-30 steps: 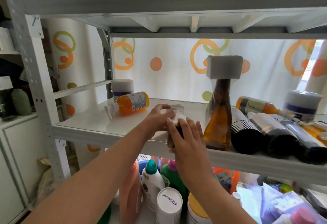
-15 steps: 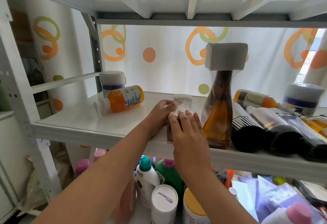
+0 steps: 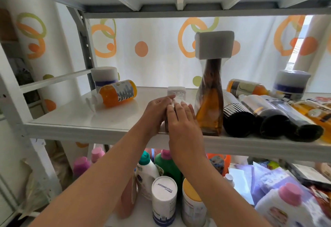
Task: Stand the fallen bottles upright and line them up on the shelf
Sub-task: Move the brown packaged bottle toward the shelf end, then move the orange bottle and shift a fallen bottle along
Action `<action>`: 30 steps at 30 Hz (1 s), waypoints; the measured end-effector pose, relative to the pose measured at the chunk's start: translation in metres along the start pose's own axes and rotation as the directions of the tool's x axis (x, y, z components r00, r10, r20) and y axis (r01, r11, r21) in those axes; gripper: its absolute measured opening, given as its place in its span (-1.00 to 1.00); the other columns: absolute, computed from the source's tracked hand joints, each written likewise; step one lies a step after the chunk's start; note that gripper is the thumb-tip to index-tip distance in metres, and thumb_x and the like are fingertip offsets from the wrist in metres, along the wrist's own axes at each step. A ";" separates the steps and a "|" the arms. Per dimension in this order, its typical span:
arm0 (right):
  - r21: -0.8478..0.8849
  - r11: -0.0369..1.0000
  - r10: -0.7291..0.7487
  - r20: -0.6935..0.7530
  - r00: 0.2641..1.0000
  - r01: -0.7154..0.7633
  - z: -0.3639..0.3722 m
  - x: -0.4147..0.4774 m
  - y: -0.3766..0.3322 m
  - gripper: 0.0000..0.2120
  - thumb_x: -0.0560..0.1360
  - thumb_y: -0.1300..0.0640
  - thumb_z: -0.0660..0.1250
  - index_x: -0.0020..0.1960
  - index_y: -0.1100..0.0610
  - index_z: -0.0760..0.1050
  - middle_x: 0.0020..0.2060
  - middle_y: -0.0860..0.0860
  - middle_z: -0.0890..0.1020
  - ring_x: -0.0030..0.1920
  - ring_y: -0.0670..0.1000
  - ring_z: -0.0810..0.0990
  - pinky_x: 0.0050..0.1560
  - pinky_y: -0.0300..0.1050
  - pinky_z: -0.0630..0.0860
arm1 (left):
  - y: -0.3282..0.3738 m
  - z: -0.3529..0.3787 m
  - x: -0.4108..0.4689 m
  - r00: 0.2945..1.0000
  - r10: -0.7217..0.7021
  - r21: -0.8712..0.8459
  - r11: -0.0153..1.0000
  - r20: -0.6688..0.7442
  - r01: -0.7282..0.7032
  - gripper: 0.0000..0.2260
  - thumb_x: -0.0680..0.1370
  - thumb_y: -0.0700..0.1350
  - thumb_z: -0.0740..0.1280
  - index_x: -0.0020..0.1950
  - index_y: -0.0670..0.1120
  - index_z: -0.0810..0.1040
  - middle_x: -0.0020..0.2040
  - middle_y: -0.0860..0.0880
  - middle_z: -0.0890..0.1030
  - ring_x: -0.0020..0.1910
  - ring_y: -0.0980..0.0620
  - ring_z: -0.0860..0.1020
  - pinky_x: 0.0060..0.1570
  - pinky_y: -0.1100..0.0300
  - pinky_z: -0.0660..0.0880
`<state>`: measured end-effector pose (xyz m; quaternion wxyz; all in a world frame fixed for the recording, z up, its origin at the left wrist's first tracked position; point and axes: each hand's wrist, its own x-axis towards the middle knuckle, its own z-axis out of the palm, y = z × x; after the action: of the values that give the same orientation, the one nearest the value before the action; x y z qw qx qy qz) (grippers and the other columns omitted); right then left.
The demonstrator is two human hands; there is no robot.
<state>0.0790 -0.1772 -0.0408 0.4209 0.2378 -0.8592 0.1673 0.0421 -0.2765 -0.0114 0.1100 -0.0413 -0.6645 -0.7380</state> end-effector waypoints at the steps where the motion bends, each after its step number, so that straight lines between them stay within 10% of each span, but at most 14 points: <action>1: 0.003 1.000 -0.001 -0.001 1.000 0.001 -0.002 -0.001 0.000 -0.31 0.07 0.27 0.62 0.17 0.31 0.52 0.08 0.25 0.61 0.14 0.26 0.57 0.18 0.19 0.43 | 0.000 0.002 -0.002 1.000 0.004 -0.006 1.000 -0.001 -0.004 -0.79 0.61 -0.11 0.19 0.16 -0.09 0.54 0.09 -0.11 0.61 0.09 -0.06 0.58 0.08 0.12 0.52; 15: 0.063 0.998 -0.014 0.008 1.000 0.013 -0.009 -0.004 0.005 -0.24 -0.02 0.33 0.64 0.16 0.31 0.53 0.06 0.24 0.61 0.13 0.26 0.57 0.11 0.16 0.51 | 0.002 0.010 -0.011 0.999 0.006 -0.025 1.000 -0.031 -0.007 -0.79 0.61 -0.17 0.16 0.15 -0.09 0.55 0.12 -0.12 0.59 0.11 -0.05 0.57 -0.05 0.27 0.55; 23: 0.481 0.876 0.018 -0.072 0.997 0.019 0.004 -0.002 -0.035 -0.59 0.36 0.28 0.31 0.20 0.13 0.46 0.17 0.12 0.54 0.21 0.13 0.50 0.17 -0.09 0.44 | 0.007 -0.039 -0.006 0.936 0.230 0.433 0.896 -0.266 -0.097 -0.87 0.58 -0.09 0.28 0.12 -0.01 0.51 0.12 -0.03 0.58 0.12 -0.02 0.55 0.10 0.16 0.51; 30: 0.583 0.782 0.072 0.265 0.962 -0.219 0.037 0.042 -0.063 -0.58 0.47 0.31 0.24 0.31 0.14 0.39 0.23 0.07 0.47 0.22 0.04 0.41 0.13 -0.29 0.31 | 0.017 -0.121 0.012 0.785 0.525 0.911 0.396 -0.329 0.116 -0.59 0.45 0.00 0.43 0.25 -0.09 0.47 0.17 -0.11 0.57 0.12 -0.09 0.54 0.08 0.09 0.50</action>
<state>0.0671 -0.2586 -0.0239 0.2066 0.3101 -0.8181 0.4380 0.0442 -0.3996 -0.0059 0.4042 0.1611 -0.8734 -0.2188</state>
